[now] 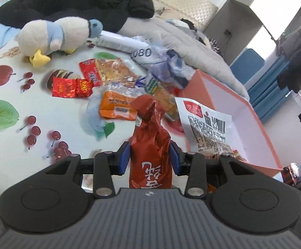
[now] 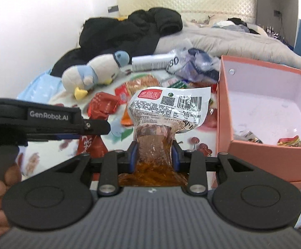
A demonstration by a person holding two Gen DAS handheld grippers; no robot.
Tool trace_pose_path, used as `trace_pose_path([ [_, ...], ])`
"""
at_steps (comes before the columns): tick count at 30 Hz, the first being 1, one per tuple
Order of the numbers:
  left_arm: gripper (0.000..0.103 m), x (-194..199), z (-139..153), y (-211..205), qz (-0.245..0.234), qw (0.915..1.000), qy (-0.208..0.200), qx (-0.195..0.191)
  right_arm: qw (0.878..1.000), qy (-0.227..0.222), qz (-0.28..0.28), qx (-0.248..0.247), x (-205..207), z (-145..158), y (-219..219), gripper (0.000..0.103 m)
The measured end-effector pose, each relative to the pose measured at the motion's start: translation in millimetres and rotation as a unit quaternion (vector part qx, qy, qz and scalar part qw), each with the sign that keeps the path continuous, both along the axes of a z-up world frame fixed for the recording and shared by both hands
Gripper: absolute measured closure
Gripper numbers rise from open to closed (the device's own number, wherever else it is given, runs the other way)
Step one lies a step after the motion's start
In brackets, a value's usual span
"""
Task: Organize snacks
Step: 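Carry both bags over the pink box and open both tools to release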
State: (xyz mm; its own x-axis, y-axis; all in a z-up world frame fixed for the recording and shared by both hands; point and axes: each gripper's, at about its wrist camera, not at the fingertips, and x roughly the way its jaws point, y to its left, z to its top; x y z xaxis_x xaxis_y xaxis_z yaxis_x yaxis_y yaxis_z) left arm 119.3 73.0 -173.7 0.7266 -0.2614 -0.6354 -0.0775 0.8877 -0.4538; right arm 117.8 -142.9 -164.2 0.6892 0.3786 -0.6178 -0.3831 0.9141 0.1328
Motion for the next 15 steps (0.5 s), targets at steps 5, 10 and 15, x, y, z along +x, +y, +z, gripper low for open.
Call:
trace_pose_path([
  [5, 0.057, -19, 24, -15, -0.016, 0.9998, -0.012, -0.002, 1.0, -0.01, -0.016, 0.018, -18, 23, -14, 0.067],
  [10, 0.057, -29, 44, -36, -0.035, 0.9991, -0.021, -0.01, 0.999, -0.015, -0.035, 0.026, -34, 41, -33, 0.067],
  [15, 0.057, -26, 57, -66, -0.073, 0.9968, -0.029, -0.013, 0.997, -0.024, -0.064, 0.029, -43, 57, -57, 0.067],
])
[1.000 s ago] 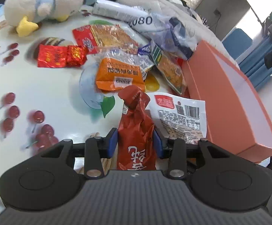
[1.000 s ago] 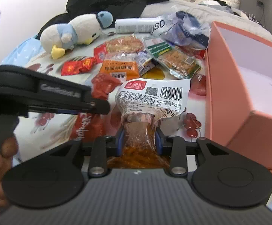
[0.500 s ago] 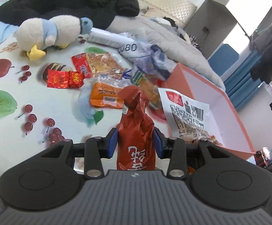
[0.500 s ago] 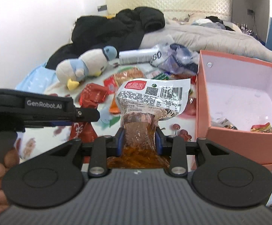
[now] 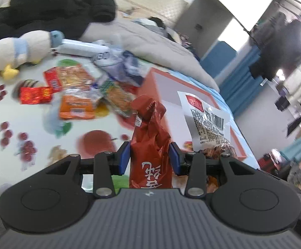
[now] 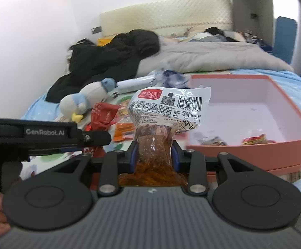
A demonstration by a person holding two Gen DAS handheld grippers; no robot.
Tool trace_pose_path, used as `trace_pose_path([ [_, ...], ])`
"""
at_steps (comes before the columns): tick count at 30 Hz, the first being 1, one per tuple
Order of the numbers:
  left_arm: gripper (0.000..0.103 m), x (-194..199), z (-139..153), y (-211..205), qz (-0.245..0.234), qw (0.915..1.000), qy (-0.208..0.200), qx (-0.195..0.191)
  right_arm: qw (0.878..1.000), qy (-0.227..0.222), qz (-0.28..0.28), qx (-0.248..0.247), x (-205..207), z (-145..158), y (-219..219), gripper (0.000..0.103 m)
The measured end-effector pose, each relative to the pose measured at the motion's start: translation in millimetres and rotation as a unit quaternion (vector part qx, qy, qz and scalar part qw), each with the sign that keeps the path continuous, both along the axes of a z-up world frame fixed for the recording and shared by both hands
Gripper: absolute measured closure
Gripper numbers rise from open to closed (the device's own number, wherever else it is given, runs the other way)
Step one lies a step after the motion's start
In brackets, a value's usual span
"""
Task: Organize snacks
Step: 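Carry both bags over the pink box and open both tools to release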
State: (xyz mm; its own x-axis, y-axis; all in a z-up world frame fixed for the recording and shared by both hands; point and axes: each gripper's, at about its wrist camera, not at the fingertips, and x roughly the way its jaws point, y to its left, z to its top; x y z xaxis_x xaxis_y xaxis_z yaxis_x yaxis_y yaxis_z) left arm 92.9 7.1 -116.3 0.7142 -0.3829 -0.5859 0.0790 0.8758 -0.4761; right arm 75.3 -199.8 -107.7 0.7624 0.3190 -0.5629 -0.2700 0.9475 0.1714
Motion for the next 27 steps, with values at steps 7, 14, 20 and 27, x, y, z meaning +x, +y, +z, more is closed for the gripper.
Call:
trace_pose_path([
  [7, 0.057, 30, 10, -50, -0.059, 0.9982, -0.008, -0.002, 0.998, 0.0, -0.059, 0.003, 5, 8, -43, 0.067],
  [14, 0.057, 80, 9, -100, -0.099, 0.9951, -0.004, 0.008, 0.994, 0.004, -0.106, 0.003, 36, 1, -82, 0.067],
  [20, 0.057, 135, -2, -138, -0.119, 0.9924, 0.018, 0.026, 0.992, 0.021, -0.127, 0.01, 74, -8, -115, 0.067],
  [27, 0.057, 204, -25, -177, -0.133, 0.9889, 0.045, 0.047, 0.99, 0.046, -0.131, 0.017, 119, -28, -145, 0.067],
])
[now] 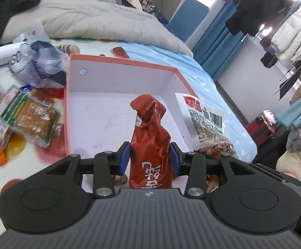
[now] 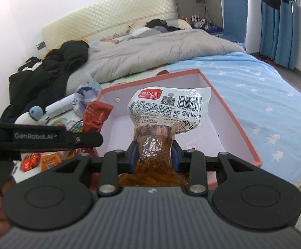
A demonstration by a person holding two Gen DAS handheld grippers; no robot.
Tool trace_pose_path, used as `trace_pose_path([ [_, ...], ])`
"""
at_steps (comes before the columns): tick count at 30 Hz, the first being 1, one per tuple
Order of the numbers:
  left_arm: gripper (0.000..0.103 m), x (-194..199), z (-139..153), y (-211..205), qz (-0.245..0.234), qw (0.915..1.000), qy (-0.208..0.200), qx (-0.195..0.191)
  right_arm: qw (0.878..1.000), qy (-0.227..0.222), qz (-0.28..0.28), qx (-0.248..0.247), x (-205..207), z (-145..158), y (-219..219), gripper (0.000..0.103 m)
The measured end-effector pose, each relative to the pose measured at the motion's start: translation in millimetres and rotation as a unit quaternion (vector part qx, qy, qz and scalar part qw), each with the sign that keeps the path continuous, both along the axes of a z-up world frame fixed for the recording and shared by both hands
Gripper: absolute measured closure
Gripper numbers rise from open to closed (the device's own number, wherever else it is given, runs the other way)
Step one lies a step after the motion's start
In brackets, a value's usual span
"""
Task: Organize snacks
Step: 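Carry both bags over the pink box and open both tools to release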
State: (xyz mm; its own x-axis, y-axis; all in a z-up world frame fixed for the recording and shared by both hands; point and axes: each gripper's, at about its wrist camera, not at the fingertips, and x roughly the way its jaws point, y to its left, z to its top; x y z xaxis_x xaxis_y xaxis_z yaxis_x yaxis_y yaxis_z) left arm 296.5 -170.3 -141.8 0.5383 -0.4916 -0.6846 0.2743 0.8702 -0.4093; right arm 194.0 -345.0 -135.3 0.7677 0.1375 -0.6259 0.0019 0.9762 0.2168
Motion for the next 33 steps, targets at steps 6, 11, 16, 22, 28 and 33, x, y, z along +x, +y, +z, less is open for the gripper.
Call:
trace_pose_path([
  [6, 0.057, 46, -26, -22, -0.006, 0.9996, 0.02, 0.018, 1.0, 0.023, 0.002, 0.015, 38, -27, -17, 0.066],
  [11, 0.057, 66, -46, -32, -0.012, 0.9988, 0.034, 0.033, 0.999, 0.047, 0.009, 0.013, 63, -48, -23, 0.066],
  [16, 0.056, 74, -57, -34, -0.014, 0.9979, 0.046, 0.043, 0.998, 0.061, 0.008, 0.023, 75, -62, -28, 0.065],
  [22, 0.044, 69, -50, -39, -0.024, 0.9978, 0.039, 0.047, 0.997, 0.075, 0.024, 0.027, 78, -67, -30, 0.063],
  [28, 0.043, 48, -29, -30, -0.017, 0.9985, 0.023, 0.047, 0.998, 0.06, 0.01, 0.034, 62, -56, -31, 0.035],
  [33, 0.043, 19, -4, -17, -0.01, 0.999, 0.0, 0.043, 0.999, 0.04, 0.004, 0.034, 38, -39, -29, 0.035],
])
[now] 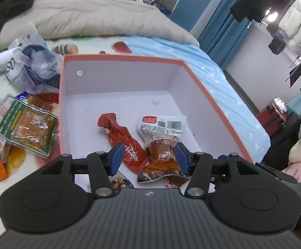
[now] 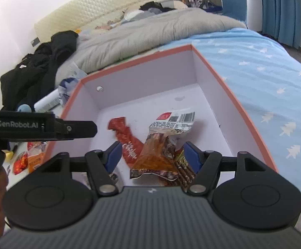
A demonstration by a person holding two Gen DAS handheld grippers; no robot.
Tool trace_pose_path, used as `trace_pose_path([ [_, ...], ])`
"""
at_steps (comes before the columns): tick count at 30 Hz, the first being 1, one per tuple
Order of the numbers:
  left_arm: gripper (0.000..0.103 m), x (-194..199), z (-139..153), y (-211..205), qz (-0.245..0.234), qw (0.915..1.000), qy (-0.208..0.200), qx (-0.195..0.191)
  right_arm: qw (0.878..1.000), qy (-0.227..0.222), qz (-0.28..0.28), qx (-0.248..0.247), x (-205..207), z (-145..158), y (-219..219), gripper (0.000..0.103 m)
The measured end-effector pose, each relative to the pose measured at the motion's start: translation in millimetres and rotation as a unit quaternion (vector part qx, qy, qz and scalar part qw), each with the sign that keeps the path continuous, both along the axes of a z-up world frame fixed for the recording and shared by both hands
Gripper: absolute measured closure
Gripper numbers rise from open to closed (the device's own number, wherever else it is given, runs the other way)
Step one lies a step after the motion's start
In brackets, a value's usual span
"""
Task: Organize snacks
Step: 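Carry both bags over the pink box and open both tools to release, then withdraw both open tools from the pink box back toward the snack pile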
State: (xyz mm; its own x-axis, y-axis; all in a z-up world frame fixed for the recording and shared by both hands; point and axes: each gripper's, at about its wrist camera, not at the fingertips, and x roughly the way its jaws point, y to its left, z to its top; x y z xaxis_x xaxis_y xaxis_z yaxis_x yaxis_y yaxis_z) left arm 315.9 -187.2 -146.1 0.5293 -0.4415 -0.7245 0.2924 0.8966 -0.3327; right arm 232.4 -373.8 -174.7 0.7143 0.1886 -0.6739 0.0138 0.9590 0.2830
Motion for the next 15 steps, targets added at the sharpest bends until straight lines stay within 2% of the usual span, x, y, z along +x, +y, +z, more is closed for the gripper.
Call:
trace_pose_path([
  [8, 0.043, -60, 32, 24, 0.006, 0.9994, -0.035, -0.004, 0.999, -0.039, 0.002, -0.003, -45, 27, 15, 0.035],
  [15, 0.043, -110, 49, 51, 0.016, 0.9981, -0.058, -0.011, 0.998, -0.066, 0.002, 0.002, -83, 42, 31, 0.035],
])
